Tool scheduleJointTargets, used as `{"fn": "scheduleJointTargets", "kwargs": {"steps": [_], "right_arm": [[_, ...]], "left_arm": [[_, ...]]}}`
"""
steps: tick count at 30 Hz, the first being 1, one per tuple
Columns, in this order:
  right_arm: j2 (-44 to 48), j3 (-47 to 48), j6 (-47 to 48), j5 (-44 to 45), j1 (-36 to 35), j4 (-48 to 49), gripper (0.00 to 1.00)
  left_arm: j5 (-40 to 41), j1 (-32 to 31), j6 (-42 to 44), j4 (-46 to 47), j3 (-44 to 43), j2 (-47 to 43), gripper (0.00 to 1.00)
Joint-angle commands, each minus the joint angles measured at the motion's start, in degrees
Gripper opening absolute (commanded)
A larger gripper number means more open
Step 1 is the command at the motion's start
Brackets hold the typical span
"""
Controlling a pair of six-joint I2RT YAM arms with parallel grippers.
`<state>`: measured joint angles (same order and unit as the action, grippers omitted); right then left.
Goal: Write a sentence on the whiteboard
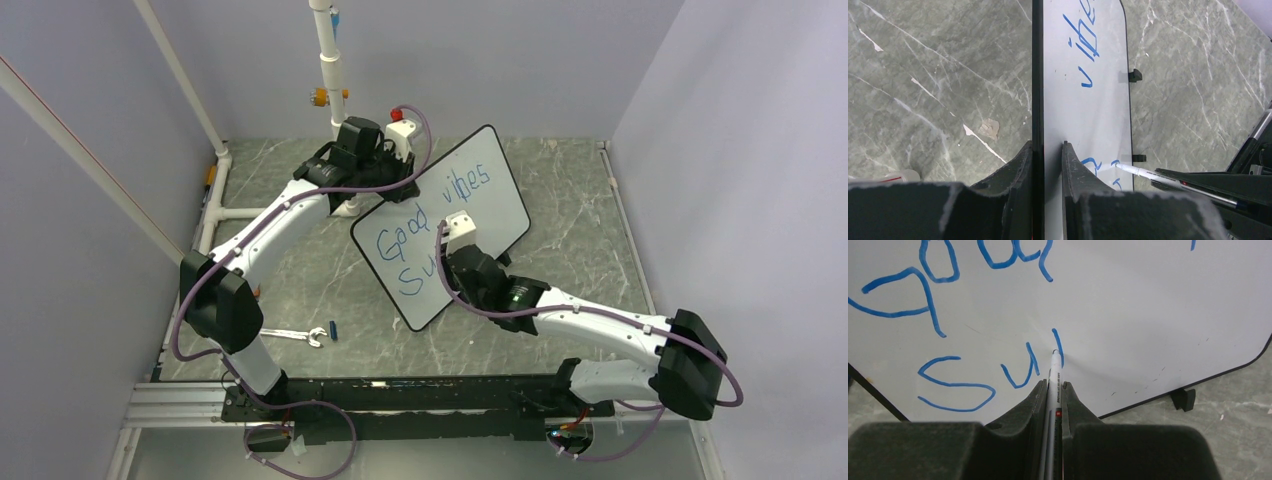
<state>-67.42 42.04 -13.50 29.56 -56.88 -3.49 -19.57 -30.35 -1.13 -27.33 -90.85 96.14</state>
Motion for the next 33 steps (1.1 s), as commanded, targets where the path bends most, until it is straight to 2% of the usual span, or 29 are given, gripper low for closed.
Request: {"fn": "scheduleJointTargets", "kwargs": {"steps": [1,13,26,33], "right_arm": [[-2.1,4.26,2.7,1.99,0.25,1.71,0.0],[-4.21,8.59,4.83,3.05,0.99,0.58,0.0],[3.22,4.59,3.23,2.96,1.57,1.03,0.0],[2.92,3.69,1.81,-0.43,4.27,2.08,0.0]], "left_arm": [[4.46,0.21,4.07,1.92,-0.11,-2.21,0.0],[4.54,0.33,4.09,1.86,-0.08,-2.44,0.0],[4.45,0.47,3.96,2.02,-0.03,-2.43,0.0],[4.39,0.47,3.95,1.94,-0.03,-2.45,0.0]]}}
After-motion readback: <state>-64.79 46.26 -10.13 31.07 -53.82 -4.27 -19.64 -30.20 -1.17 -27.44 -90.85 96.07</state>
